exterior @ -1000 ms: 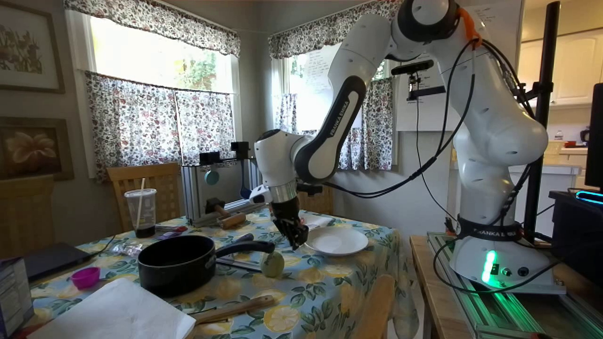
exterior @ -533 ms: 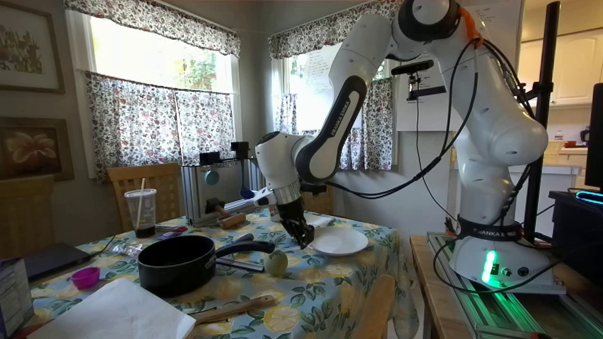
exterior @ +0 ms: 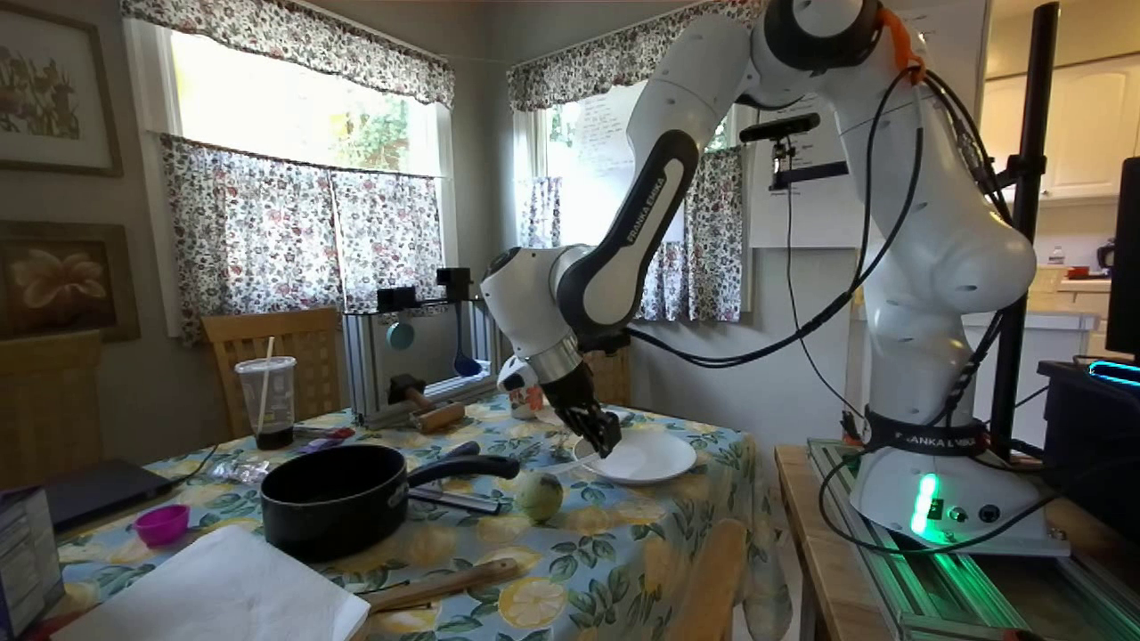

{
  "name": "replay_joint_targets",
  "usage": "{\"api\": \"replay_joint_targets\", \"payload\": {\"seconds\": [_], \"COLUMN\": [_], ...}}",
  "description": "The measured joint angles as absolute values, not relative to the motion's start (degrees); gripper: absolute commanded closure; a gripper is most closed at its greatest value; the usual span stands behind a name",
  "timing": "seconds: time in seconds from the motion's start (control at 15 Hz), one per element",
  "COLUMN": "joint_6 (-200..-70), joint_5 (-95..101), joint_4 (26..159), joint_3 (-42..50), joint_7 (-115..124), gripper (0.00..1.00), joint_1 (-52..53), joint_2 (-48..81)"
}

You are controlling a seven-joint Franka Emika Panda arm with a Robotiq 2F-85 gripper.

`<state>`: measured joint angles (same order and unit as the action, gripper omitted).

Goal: Use the knife to poke at the ball

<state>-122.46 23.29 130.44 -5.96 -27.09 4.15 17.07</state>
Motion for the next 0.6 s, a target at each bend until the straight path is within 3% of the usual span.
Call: {"api": "replay_joint_targets", "payload": {"seconds": [0.33, 0.6], "joint_6": [-118.5, -123.3], "joint_5": [22.6, 21.3], "joint_4": [130.5, 131.7], "joint_3": [-6.0, -5.9], "joint_7": [-27.0, -27.3], "gripper": [0.98, 0.98], "joint_1": [4.1, 3.1], "joint_2": [15.7, 13.6]}}
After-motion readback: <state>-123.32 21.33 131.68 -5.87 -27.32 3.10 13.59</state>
